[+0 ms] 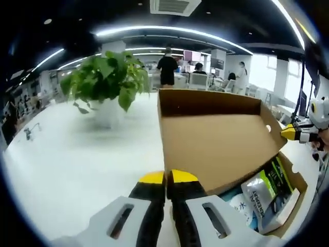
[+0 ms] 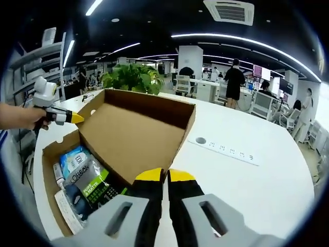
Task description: Operate the shoe box by opening the lid, removing the specified soft item, and placing it in the target area until the item is outside and the box remains undamaged.
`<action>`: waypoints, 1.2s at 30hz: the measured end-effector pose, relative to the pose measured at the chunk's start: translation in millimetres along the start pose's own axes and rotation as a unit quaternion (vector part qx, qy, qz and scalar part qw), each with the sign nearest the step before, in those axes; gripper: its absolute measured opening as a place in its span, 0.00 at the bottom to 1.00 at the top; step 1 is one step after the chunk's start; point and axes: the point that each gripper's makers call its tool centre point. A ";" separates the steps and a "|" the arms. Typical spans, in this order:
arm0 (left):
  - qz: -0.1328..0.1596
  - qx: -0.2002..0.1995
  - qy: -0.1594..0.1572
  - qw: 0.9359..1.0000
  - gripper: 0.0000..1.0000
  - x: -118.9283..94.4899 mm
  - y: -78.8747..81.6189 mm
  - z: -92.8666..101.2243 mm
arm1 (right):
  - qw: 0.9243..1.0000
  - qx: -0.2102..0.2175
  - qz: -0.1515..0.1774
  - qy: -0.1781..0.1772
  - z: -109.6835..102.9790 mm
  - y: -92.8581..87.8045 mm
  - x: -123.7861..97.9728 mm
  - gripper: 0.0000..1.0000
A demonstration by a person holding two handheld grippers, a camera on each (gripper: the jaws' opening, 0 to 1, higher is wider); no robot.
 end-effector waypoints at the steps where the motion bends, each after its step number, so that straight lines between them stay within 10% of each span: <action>1: 0.000 0.001 0.000 1.000 0.00 0.6 0.2 -0.8 | 1.000 0.000 0.000 0.000 0.1 -0.3 0.2 0.01; 36: -0.034 0.000 0.008 0.999 0.00 13.3 -8.7 -0.3 | 0.999 0.026 -0.046 -0.007 9.4 -17.8 21.9 0.03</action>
Point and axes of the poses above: the point that each gripper's makers call its tool centre point, and the gripper's own axes: x roughly forward along the fingers, z roughly to its right, y roughly out of its top, and after that the axes turned 7 degrees about z, right-handed
